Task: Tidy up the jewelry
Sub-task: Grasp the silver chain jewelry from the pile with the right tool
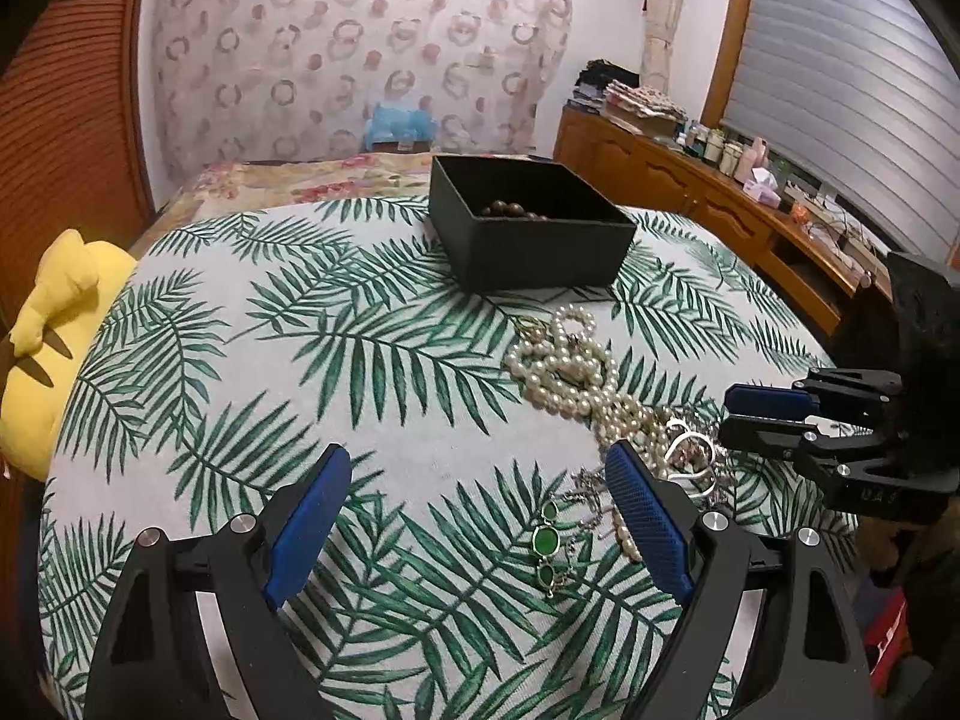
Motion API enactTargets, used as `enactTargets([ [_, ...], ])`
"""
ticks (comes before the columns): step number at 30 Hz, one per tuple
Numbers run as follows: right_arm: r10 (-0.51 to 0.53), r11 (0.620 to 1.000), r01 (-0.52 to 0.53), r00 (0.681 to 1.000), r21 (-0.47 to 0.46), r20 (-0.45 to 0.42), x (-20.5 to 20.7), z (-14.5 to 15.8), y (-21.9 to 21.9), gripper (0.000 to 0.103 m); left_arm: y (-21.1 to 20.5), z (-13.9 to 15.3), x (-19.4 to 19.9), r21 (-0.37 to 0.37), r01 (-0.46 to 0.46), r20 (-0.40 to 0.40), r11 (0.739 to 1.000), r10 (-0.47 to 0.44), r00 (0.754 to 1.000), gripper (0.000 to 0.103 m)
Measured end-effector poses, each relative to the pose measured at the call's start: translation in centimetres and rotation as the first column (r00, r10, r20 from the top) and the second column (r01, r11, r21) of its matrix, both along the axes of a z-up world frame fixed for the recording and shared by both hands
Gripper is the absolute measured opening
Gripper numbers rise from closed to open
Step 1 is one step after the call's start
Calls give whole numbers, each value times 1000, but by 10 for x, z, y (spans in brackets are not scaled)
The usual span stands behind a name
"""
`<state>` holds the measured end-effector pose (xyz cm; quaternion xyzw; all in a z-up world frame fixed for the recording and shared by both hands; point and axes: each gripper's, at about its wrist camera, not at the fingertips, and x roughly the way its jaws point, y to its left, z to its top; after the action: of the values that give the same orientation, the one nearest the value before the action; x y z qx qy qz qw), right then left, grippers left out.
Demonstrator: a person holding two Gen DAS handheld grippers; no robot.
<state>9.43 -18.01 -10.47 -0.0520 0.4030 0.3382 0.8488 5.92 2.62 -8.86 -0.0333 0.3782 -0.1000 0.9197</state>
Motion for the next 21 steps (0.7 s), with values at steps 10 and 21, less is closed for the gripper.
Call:
enactTargets([
  [10,-20,999,22,995,25,-101,1,-13,0,34,-3,-5,-2,-5,5,-8,1000,-5,1000,83],
  [21,-72,996,76,994,56,-76,9,4,-12,10,-4,-3,-3,-11,5,0,1000,-5,1000,83],
])
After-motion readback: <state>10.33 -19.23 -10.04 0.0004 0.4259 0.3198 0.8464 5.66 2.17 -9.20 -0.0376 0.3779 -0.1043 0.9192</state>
